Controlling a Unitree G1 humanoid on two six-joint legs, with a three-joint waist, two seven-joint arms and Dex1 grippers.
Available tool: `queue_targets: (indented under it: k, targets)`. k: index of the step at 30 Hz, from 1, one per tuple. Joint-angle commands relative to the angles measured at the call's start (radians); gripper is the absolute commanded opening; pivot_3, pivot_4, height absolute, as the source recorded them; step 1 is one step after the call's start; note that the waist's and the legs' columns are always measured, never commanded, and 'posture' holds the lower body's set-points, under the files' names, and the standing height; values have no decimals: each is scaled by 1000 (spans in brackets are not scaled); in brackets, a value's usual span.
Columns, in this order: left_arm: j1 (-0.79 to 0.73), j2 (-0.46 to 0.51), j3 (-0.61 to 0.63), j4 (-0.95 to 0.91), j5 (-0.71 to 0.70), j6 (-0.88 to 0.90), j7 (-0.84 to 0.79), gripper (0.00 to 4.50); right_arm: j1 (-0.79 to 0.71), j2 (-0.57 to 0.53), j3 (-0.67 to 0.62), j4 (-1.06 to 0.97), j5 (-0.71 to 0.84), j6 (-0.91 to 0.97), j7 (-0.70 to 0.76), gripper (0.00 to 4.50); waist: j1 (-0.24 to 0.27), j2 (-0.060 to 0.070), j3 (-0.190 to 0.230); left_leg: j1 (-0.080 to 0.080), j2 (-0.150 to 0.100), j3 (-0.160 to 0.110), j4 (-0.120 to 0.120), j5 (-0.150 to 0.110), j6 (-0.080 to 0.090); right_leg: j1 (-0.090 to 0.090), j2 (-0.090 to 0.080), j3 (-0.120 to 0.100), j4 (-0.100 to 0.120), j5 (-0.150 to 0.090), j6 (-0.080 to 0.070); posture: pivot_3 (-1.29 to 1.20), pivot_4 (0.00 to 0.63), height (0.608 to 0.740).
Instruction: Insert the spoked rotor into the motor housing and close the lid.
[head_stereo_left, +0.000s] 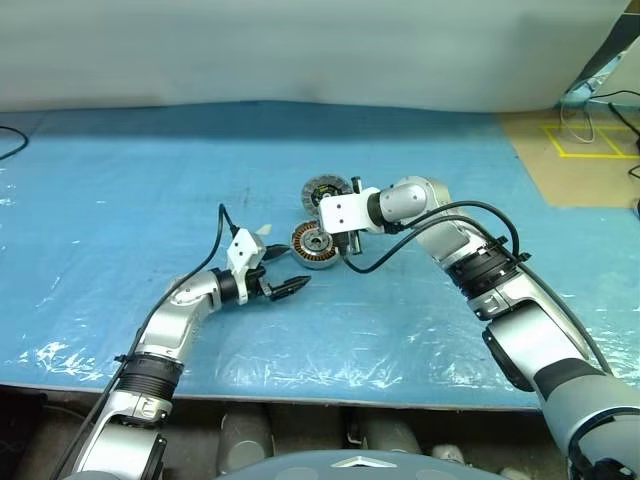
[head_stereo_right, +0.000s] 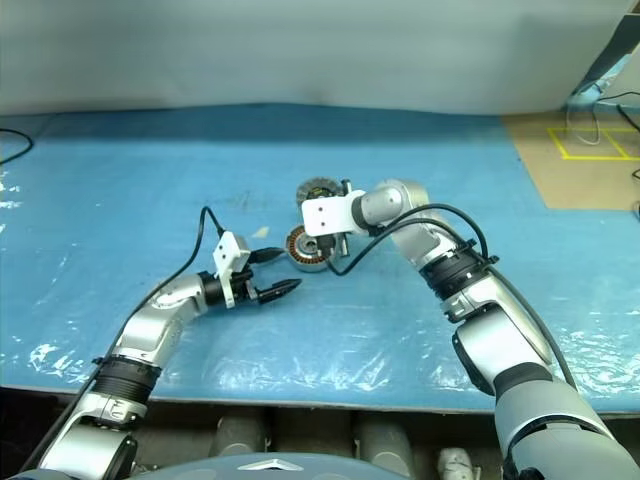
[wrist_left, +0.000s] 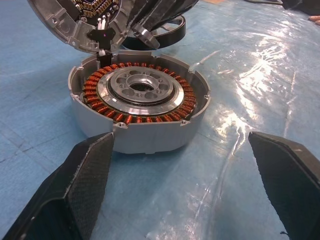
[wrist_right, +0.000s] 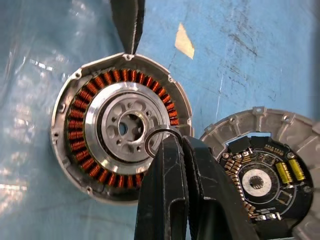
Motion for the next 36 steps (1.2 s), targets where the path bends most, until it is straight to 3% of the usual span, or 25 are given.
queue_targets:
  k: [1,18,28,36]
  targets:
    - [12,3,7,-57,-32,18,-21,4500,-68,-26,41,31,-38,-163,29,50,0,0,0,0,0,0,0,0,0,0,0,0,0,0,0,0,150,740]
    - [188,34,6,-275,-76,88,-10,4500,-271,61,198,317,-193,-606,44,50,-4,0,0,-2,2,0,1,0,1,-2,0,-1,1,0,0,0,150,740]
    - [178,1,-22,-276,-53,82,43,4500,-370,106,251,486,-353,-705,-117,50,-5,0,0,-2,2,0,3,-1,1,-2,1,-1,2,0,-1,0,150,740]
    - [181,1,-20,-272,-50,76,46,4500,-388,125,265,534,-408,-741,-161,50,-5,0,0,-3,2,0,3,-1,1,-2,1,-1,2,0,-1,0,150,740]
